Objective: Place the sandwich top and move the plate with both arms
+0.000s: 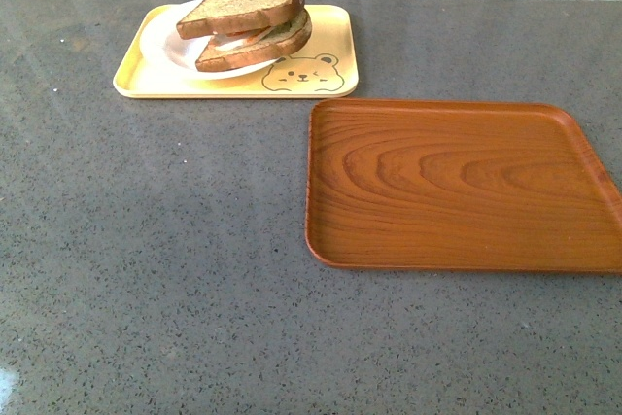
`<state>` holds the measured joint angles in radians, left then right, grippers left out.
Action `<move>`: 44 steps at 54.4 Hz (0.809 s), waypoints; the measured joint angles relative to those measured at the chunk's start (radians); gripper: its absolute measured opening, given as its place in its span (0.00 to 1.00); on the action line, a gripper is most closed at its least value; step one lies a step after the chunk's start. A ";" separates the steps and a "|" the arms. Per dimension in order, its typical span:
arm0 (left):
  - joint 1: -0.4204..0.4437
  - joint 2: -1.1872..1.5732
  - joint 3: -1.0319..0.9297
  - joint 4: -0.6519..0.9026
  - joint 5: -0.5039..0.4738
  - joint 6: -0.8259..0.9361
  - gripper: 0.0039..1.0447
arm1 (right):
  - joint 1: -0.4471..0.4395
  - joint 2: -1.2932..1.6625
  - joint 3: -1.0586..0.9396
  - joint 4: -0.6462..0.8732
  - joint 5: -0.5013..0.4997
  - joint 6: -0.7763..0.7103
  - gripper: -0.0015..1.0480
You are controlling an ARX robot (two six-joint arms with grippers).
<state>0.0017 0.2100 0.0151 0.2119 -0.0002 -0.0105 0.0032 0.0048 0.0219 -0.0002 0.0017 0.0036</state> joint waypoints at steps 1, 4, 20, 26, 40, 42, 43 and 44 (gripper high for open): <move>0.000 -0.003 0.000 -0.003 0.000 0.000 0.01 | 0.000 0.000 0.000 0.000 0.000 0.000 0.91; 0.000 -0.014 0.000 -0.015 0.000 0.000 0.01 | 0.000 0.000 0.000 0.000 0.000 0.000 0.91; 0.000 -0.192 0.000 -0.206 0.000 0.000 0.01 | 0.000 0.000 0.000 0.000 0.000 0.000 0.91; 0.000 -0.193 0.000 -0.212 -0.001 0.000 0.01 | 0.000 0.000 0.000 0.000 0.000 0.000 0.91; 0.000 -0.195 0.000 -0.212 0.000 0.000 0.31 | 0.000 0.000 0.000 0.000 -0.001 0.000 0.91; 0.000 -0.195 0.000 -0.212 0.000 0.000 0.37 | 0.000 0.000 0.000 0.000 -0.001 0.000 0.91; 0.000 -0.195 0.000 -0.212 0.000 0.000 0.40 | 0.000 0.000 0.000 0.000 -0.001 0.000 0.91; 0.000 -0.195 0.000 -0.212 0.000 0.000 0.44 | 0.000 0.000 0.000 0.000 -0.001 0.000 0.91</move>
<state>0.0013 0.0154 0.0154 -0.0002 -0.0002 -0.0101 0.0032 0.0048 0.0219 -0.0002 0.0010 0.0036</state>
